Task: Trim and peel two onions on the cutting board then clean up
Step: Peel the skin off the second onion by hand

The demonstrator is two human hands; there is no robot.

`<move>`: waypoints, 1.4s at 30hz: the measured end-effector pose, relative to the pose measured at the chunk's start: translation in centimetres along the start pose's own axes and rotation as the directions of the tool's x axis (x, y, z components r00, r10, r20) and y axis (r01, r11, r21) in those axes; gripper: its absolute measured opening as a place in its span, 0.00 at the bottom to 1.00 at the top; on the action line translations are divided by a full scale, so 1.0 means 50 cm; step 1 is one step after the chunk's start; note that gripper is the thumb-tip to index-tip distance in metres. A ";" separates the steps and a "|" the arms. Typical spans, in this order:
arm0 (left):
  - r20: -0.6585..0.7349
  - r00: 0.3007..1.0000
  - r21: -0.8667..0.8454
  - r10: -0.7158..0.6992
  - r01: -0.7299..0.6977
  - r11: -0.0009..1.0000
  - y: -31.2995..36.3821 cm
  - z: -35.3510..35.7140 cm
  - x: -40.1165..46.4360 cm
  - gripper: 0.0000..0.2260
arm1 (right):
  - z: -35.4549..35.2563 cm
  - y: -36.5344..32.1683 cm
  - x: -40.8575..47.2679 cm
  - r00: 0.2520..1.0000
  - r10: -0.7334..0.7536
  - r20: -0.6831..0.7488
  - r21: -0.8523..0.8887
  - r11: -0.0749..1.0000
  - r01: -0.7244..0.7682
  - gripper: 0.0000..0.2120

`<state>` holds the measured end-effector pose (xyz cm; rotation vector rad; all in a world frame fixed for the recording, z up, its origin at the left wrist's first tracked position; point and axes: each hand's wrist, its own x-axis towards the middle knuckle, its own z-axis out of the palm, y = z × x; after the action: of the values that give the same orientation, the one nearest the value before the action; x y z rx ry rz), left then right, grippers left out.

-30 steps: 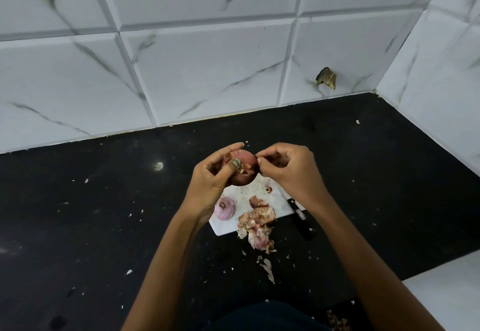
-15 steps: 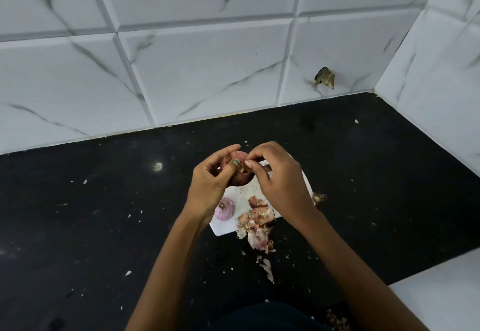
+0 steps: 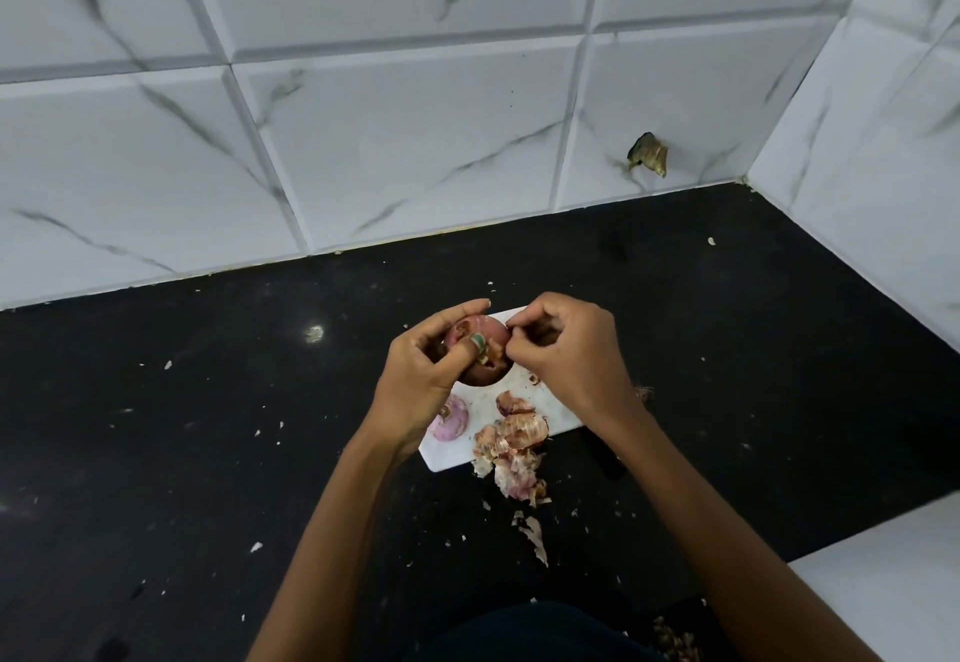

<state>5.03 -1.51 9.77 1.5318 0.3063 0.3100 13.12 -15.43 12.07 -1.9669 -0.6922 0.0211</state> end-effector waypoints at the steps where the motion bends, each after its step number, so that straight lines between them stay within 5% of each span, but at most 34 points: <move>1: -0.004 1.000 0.002 0.005 -0.005 1.000 0.002 0.002 0.000 0.16 | -0.001 0.004 0.000 1.000 0.013 -0.018 0.010 1.000 -0.013 0.05; 4: -0.020 1.000 -0.005 -0.002 0.002 1.000 0.005 0.000 0.003 0.16 | -0.007 0.005 0.002 0.999 0.030 0.038 0.068 0.997 -0.032 0.04; 7: -0.006 1.000 -0.016 -0.007 0.007 1.000 0.005 -0.006 0.007 0.15 | -0.013 0.003 0.005 0.981 0.070 0.179 0.110 0.990 -0.090 0.12; 17: 0.063 0.997 0.075 0.052 -0.057 0.996 0.008 -0.005 -0.002 0.17 | -0.024 0.007 0.016 0.965 0.084 0.249 0.064 0.993 -0.103 0.12; 26: 0.028 0.999 -0.032 0.018 -0.017 0.999 0.003 -0.008 0.001 0.16 | -0.024 0.019 0.010 0.971 0.121 0.207 0.233 0.958 -0.169 0.07; 42: -0.007 0.999 -0.183 -0.032 0.030 0.983 0.008 0.003 -0.006 0.14 | -0.008 0.025 0.001 0.988 0.134 0.082 0.230 0.962 -0.149 0.07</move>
<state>4.82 -1.77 10.17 1.3442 0.3006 0.3127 13.85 -16.16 11.23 -1.7888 -0.5624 0.2462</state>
